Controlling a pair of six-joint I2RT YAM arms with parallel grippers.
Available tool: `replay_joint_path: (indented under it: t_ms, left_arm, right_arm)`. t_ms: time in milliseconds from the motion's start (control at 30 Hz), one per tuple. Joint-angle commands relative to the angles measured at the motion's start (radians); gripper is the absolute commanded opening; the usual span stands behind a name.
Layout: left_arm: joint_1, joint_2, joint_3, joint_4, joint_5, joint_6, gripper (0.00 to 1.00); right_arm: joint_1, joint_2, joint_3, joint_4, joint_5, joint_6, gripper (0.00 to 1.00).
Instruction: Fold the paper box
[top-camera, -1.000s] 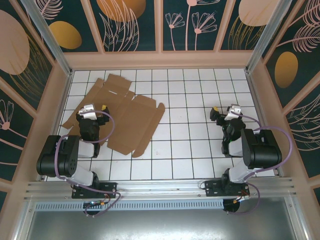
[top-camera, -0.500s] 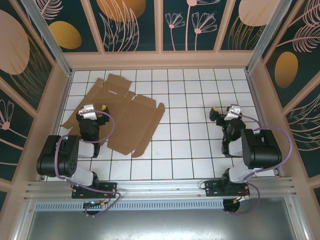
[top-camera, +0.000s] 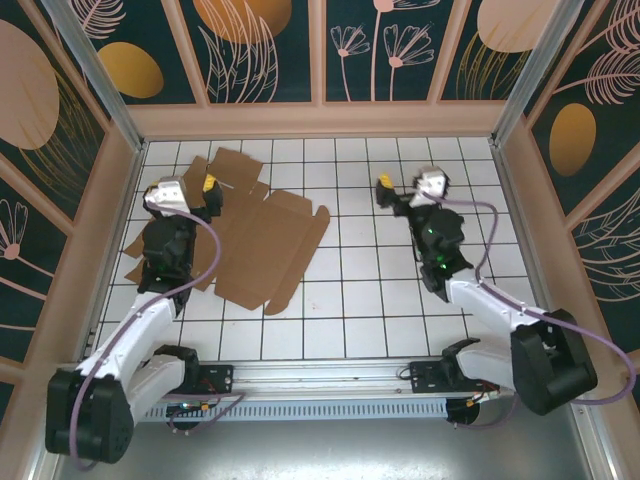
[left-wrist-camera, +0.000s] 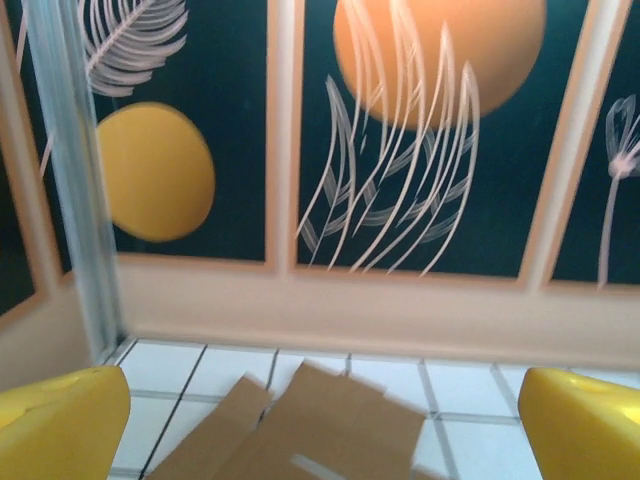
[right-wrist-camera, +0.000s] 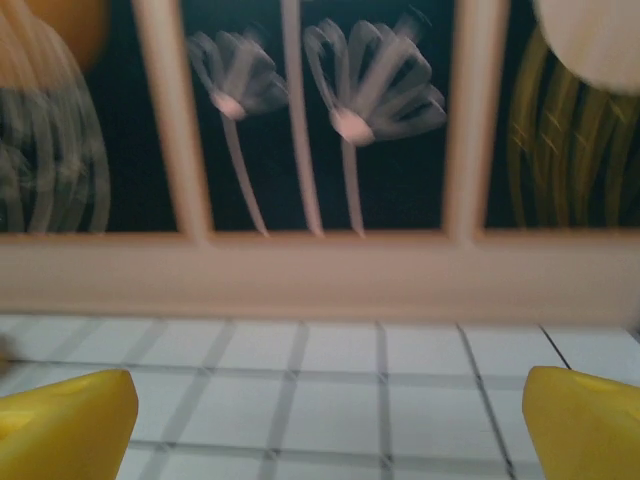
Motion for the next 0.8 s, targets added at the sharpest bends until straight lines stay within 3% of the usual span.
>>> replay_joint_path:
  t_ms: [0,33,100,200,300,333,367,433,500,667,700,767]
  left_arm:
    - [-0.034,-0.022,0.165,-0.436,-0.089,-0.24,0.99]
    - [-0.034,-0.015,0.211,-0.513,-0.091,-0.271,0.99]
    - [-0.033,0.006,0.308,-0.705,-0.133,-0.297,0.99]
    - [-0.031,0.02,0.256,-0.632,-0.203,-0.416,0.99]
    - [-0.03,0.133,0.293,-0.631,-0.075,-0.457,0.99]
    - [-0.031,0.189,0.327,-0.663,-0.053,-0.474,0.98]
    - [-0.031,0.248,0.359,-0.686,-0.034,-0.494,0.94]
    - [-0.031,0.331,0.37,-0.658,0.008,-0.52,0.7]
    - [-0.023,0.396,0.376,-0.635,0.023,-0.547,0.47]
    - [0.031,0.564,0.426,-0.645,0.1,-0.589,0.05]
    - [0.044,0.597,0.436,-0.654,0.108,-0.592,0.0]
    - [0.074,0.648,0.443,-0.672,0.115,-0.604,0.0]
  right_arm:
    - [0.155,0.005,0.234,-0.409,0.252,0.009,0.99]
    - [0.17,0.016,0.32,-0.537,0.26,0.044,0.99]
    - [0.147,0.036,0.484,-0.824,0.133,0.112,0.99]
    - [0.021,-0.019,0.405,-0.717,-0.186,0.268,0.96]
    - [-0.092,0.048,0.436,-0.757,-0.391,0.444,0.93]
    - [-0.097,0.098,0.472,-0.812,-0.393,0.453,0.92]
    - [-0.084,0.155,0.492,-0.838,-0.399,0.434,0.92]
    - [-0.032,0.226,0.474,-0.805,-0.364,0.41,0.97]
    - [-0.004,0.349,0.526,-0.829,-0.406,0.393,0.91]
    - [0.057,0.641,0.7,-0.894,-0.482,0.328,0.53]
    - [0.067,0.699,0.75,-0.913,-0.478,0.313,0.45]
    - [0.105,0.805,0.847,-0.953,-0.466,0.303,0.28]
